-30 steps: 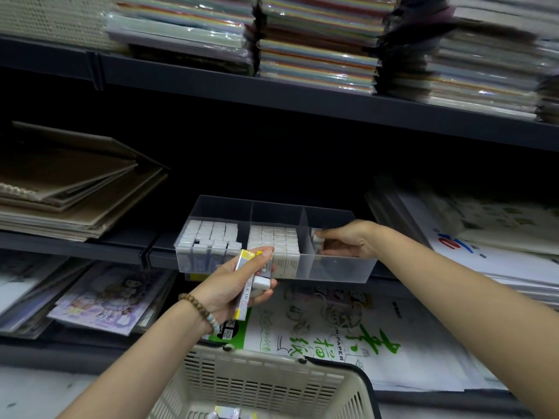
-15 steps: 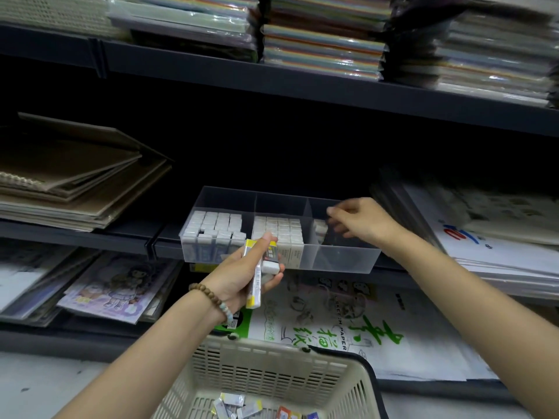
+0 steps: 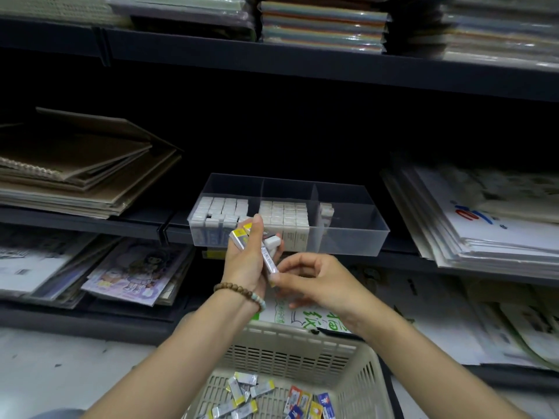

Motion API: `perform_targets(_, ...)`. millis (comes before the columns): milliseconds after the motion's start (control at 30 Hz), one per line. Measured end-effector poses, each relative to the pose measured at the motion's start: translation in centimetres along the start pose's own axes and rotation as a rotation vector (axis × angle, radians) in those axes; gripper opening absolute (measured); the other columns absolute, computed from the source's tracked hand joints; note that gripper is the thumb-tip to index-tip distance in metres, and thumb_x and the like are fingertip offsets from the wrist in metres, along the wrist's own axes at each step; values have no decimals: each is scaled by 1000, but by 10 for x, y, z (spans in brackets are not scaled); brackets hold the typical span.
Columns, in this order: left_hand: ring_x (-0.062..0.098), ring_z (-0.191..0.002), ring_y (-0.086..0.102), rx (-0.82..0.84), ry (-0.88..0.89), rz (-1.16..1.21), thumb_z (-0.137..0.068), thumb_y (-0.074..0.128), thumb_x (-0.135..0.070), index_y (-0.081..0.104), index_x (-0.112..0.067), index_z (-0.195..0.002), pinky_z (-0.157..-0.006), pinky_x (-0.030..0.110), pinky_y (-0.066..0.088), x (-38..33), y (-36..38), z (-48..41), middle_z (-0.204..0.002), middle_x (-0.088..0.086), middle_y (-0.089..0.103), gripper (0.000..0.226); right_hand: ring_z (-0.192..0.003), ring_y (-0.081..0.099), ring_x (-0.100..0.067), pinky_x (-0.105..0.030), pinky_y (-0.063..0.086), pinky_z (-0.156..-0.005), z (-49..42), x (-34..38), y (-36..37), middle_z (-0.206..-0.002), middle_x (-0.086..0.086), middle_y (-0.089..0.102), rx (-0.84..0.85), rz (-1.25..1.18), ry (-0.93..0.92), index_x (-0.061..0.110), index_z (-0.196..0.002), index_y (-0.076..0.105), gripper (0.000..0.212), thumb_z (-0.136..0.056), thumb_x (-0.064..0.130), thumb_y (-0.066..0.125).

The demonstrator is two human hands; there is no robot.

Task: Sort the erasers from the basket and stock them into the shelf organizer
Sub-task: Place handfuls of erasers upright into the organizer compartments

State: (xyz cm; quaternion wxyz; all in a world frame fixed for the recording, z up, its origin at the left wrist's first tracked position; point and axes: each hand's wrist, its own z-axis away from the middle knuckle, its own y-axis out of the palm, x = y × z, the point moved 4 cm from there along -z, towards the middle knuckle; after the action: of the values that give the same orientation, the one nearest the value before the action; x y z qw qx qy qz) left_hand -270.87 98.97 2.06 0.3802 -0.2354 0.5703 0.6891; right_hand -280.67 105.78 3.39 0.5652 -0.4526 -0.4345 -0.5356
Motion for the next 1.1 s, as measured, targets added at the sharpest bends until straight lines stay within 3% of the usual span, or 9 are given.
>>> perform_targets(200, 16, -64, 65, 10, -53, 32, -95, 52, -26, 55, -16, -108, -62, 30, 54, -1, -5, -3, -82, 7, 63, 17, -67, 70, -12, -16, 54, -57, 2, 3, -16, -76, -6, 73, -45, -26, -18, 5, -96, 71, 13, -87, 10, 63)
perform_targets(333, 12, -69, 70, 24, -98, 4, -90, 57, -28, 57, -11, -117, -49, 19, 53, -2, -14, -1, -102, 10, 67, 32, -78, 72, -17, -19, 55, -61, 6, 12, -37, -85, -7, 74, -87, -127, -56, 8, -100, 69, 15, -89, 14, 60)
perform_targets(467, 16, -72, 72, 103, -141, -61, -84, 65, -21, 60, -14, -114, -49, 18, 53, 3, -13, 5, -103, 11, 68, 32, -86, 71, -19, -21, 57, -71, 4, 10, -41, -99, -15, 71, -58, -335, -37, 4, -120, 58, 31, -89, 5, 58)
perform_targets(567, 21, -77, 72, 184, -189, -74, -77, 68, -13, 63, -17, -111, -52, 22, 55, 3, -12, 6, -99, 13, 69, 34, -94, 70, -24, -22, 57, -75, 4, 7, -37, -107, -18, 70, 35, -416, -22, 15, -125, 51, 45, -86, -5, 59)
perform_targets(667, 29, -89, 71, 193, -249, -60, -75, 69, -12, 63, -14, -112, -54, 26, 56, 2, -17, 5, -100, 17, 71, 37, -96, 69, -31, -24, 58, -74, 4, 6, -40, -103, -19, 70, 12, -405, -39, 28, -126, 47, 56, -83, -5, 62)
perform_targets(867, 18, -77, 72, 127, -249, -120, -59, 77, -21, 64, -17, -103, -42, 18, 51, 1, -23, 5, -96, 9, 72, 46, -92, 71, -25, -24, 57, -67, 3, 1, -40, -99, -10, 73, -74, -300, -58, 15, -119, 53, 23, -97, 16, 47)
perform_targets(967, 22, -84, 72, 139, -239, -97, -60, 79, -17, 58, -15, -95, -36, 15, 47, 3, -25, 7, -96, 11, 73, 41, -91, 71, -21, -22, 56, -64, 3, 1, -38, -100, -7, 73, -107, -267, -90, 11, -116, 54, 22, -96, 17, 49)
perform_targets(1100, 24, -89, 71, 176, -200, -165, -71, 76, -17, 53, -13, -99, -41, 16, 50, 9, -23, 8, -104, 13, 71, 36, -78, 70, -10, -17, 53, -59, 3, -4, -39, -97, -3, 74, -213, -185, -93, 14, -114, 61, 28, -88, 22, 63)
